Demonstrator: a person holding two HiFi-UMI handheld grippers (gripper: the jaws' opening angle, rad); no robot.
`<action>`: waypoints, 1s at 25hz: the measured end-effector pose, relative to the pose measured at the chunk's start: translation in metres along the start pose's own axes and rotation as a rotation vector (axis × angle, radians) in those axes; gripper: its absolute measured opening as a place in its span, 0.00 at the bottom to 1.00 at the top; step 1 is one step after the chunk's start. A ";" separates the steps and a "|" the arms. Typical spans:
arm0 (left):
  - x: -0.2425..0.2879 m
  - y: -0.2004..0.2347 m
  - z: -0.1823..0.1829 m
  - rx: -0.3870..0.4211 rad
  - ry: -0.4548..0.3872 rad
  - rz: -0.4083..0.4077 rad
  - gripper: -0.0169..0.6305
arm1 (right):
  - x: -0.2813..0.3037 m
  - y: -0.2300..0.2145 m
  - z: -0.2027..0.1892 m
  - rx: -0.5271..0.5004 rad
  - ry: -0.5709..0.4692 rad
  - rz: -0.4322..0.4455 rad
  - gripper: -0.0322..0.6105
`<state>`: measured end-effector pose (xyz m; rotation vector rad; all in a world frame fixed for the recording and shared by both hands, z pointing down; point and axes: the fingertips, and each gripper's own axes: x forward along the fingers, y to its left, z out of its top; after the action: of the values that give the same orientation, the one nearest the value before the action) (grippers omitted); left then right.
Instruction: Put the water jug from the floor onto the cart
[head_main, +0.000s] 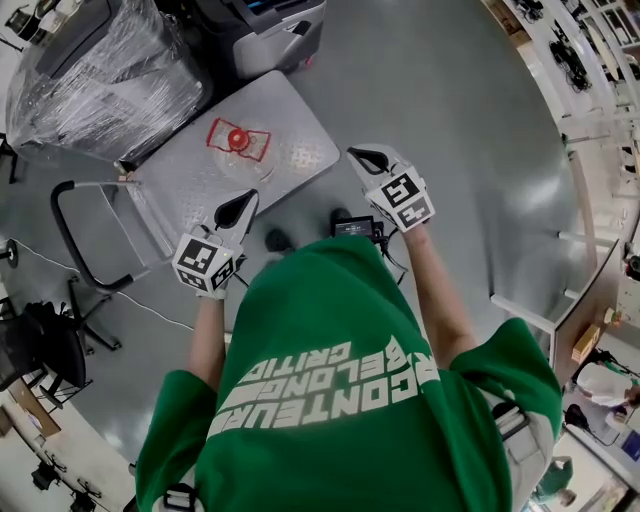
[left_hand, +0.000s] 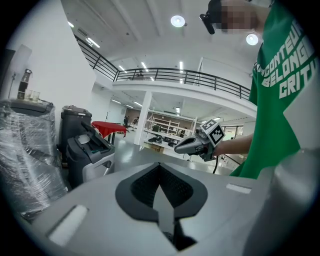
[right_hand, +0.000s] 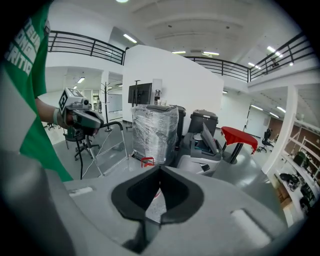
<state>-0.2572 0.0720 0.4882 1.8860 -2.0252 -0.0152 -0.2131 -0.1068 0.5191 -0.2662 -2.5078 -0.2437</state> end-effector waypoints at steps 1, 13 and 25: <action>0.006 -0.003 0.002 0.003 0.003 -0.005 0.04 | -0.002 -0.004 -0.003 -0.002 -0.002 0.003 0.04; 0.065 -0.047 0.013 0.020 0.028 0.000 0.04 | -0.029 -0.040 -0.031 -0.019 -0.032 0.062 0.04; 0.100 -0.078 0.016 0.017 0.039 0.012 0.04 | -0.043 -0.054 -0.054 0.002 -0.061 0.095 0.04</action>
<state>-0.1904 -0.0369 0.4793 1.8699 -2.0167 0.0424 -0.1623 -0.1769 0.5312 -0.3967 -2.5472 -0.1970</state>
